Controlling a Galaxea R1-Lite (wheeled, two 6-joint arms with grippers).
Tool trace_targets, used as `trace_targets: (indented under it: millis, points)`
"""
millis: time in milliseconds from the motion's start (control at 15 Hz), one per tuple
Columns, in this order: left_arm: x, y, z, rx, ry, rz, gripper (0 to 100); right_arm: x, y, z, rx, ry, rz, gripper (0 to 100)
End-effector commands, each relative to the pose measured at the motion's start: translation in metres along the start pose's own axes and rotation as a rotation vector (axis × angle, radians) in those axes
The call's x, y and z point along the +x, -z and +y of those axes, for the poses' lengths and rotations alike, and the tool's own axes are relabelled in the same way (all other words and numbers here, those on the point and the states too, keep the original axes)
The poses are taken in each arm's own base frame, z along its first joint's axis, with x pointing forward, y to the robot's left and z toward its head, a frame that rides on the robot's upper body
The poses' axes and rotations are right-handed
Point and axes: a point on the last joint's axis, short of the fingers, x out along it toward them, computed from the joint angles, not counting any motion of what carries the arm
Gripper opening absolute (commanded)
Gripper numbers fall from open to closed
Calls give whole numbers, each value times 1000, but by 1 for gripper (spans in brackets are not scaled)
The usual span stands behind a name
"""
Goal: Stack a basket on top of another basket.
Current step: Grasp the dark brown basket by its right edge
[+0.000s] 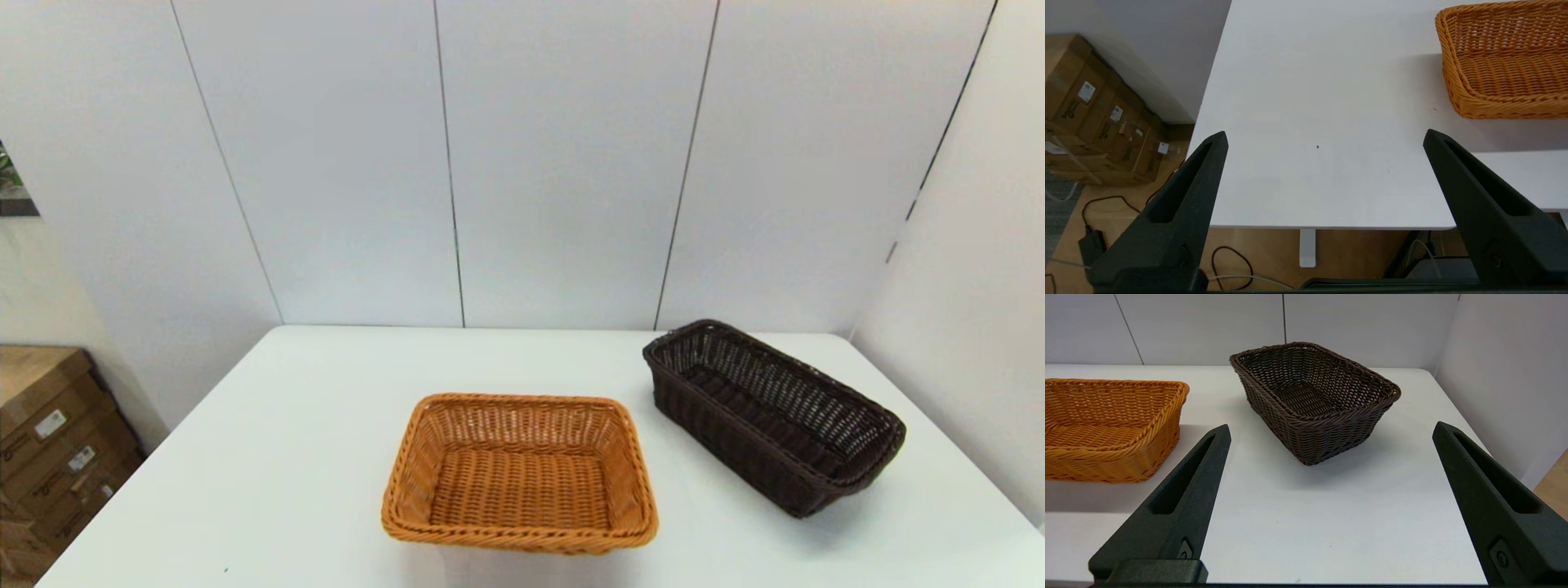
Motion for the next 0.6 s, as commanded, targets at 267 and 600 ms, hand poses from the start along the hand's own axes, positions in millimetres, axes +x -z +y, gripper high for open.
trace_targets:
  millis: [267,600]
  points:
    - [-7,51,-4,-6,19,-82,100,0,0,0,-1,-1,1,100]
    - [-5,78,-7,-6,41,-162,100,0,0,0,-1,-1,1,100]
